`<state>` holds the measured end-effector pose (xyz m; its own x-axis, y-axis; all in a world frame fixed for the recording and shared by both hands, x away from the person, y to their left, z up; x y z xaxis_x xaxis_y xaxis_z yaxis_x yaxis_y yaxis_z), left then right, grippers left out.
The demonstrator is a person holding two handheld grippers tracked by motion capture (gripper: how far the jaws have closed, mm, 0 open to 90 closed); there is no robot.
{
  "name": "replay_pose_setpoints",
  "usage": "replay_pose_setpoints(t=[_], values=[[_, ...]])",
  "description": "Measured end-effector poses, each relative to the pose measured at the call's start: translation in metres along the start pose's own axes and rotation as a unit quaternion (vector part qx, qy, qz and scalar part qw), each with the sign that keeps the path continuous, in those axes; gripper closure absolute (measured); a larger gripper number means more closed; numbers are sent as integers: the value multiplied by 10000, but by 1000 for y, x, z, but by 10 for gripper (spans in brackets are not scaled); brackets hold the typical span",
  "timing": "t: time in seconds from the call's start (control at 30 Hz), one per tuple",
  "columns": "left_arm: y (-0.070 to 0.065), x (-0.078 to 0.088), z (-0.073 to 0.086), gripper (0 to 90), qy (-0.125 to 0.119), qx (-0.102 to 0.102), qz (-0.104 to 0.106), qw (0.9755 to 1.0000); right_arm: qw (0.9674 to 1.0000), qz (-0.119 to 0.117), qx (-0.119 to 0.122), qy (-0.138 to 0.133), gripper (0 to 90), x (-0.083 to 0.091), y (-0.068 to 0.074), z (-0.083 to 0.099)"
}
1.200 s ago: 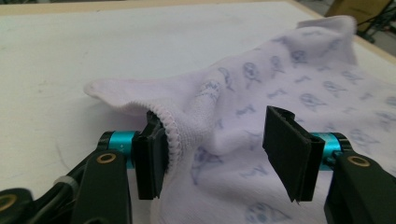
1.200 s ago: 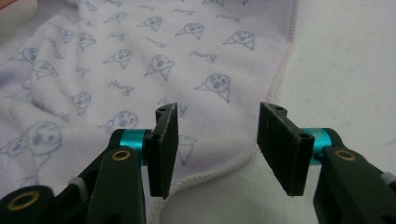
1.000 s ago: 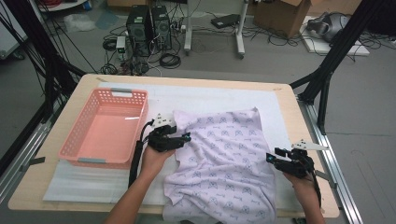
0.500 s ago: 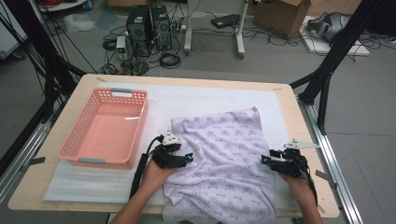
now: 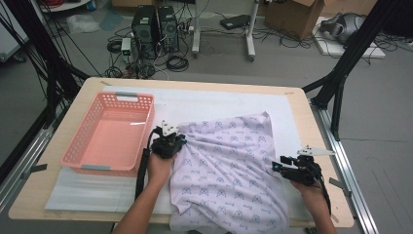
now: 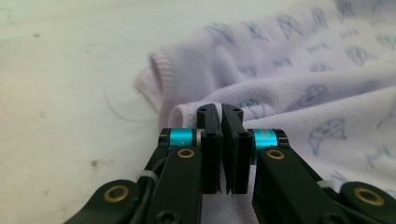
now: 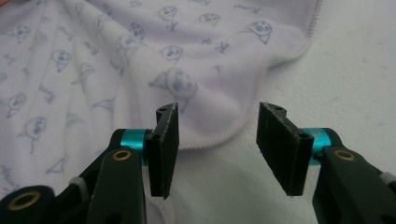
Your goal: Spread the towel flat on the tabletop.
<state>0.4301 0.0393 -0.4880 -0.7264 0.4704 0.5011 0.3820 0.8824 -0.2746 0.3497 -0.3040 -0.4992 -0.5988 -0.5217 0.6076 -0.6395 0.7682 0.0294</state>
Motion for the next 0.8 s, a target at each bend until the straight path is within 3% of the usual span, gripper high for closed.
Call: replay_pose_setpoints(t=[0.03,0.1,0.2,0.27,0.4,0.53,0.6,0.63,0.7,0.77,0.8], values=[[-4,0,-1,775,-52,0,155,9999,10000,-7,25,24,484,-1,1,0],[-14,2,3,518,96,-155,371,9991,9999,-28,96,64,483,-3,2,2],[-26,10,9,449,160,-381,559,9976,9999,-48,83,82,481,-5,3,2],[-30,17,13,421,188,-307,644,9973,10000,-26,30,18,480,-2,2,1],[-29,31,21,409,153,-236,672,9973,9999,59,-63,-80,483,3,-4,-1],[-25,33,38,411,527,-169,640,9964,10000,-5,6,-5,483,3,-3,0],[-26,32,46,423,752,-133,711,9945,9997,-210,75,95,482,-1,3,2],[-27,31,51,427,876,-147,732,9934,9995,-205,166,175,482,-4,5,3],[-31,29,55,434,849,-383,684,9933,9985,-286,299,352,497,-10,12,6],[-31,28,56,519,790,-652,416,9939,9974,-218,491,480,503,-16,17,6],[-30,27,55,608,744,-683,339,9943,9972,-185,532,483,517,-18,19,5]])
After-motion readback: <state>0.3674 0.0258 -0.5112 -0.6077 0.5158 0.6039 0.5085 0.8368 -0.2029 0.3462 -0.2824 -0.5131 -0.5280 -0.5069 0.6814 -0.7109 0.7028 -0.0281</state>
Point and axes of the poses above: each handheld gripper's, and its own axes: x roughly backward along the jaws, z roughly out of its underside, y roughly to its left, the point moved 10 cm from there along -x, roughly forward along the jaws, and after that the axes turned 11 degrees about x, right-handed, at the moved point
